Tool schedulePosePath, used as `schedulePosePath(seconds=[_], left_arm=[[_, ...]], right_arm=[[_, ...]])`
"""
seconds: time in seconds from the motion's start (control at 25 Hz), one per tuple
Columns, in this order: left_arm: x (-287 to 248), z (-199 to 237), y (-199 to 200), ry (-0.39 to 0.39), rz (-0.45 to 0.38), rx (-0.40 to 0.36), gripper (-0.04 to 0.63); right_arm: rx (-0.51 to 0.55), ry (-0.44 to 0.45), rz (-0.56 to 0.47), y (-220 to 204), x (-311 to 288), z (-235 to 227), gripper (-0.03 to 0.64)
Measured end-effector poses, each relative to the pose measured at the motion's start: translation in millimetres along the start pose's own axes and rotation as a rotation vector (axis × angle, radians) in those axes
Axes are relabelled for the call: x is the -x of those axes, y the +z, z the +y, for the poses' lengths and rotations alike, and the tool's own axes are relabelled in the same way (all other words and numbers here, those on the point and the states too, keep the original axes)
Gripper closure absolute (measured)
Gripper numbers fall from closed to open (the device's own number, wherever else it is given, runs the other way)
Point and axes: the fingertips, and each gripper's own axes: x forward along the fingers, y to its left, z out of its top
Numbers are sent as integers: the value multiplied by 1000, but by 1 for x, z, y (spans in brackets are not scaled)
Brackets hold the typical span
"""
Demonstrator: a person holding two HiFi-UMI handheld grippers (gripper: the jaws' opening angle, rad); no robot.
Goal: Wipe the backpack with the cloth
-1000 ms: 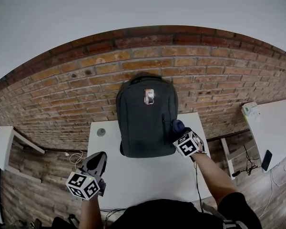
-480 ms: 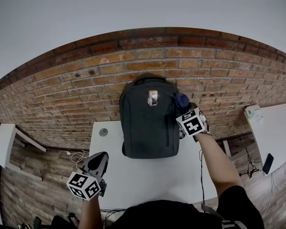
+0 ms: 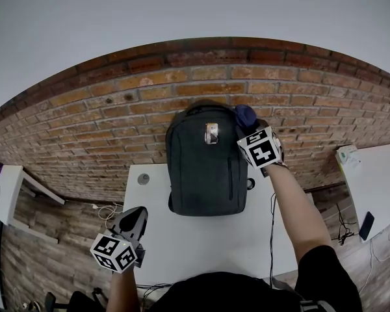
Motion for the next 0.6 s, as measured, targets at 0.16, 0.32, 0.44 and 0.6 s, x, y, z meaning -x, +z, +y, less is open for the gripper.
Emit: schedulePosePath(seconds=[0.16,0.32,0.44,0.6], left_arm=[[3,1,0,7,-5,3,600],[7,3,-3,13,-2,6,600],[9,4,-4,17,-3,8,600],[9,1,-3,8,-3,3,600]], right_arm=[[-66,52,-26,7,-2,13,552],[-96,90,-35,-5,1,32,552],[-98,115,-27,-12,3,46,552],[-111,143,-9,-27,7,62,552]])
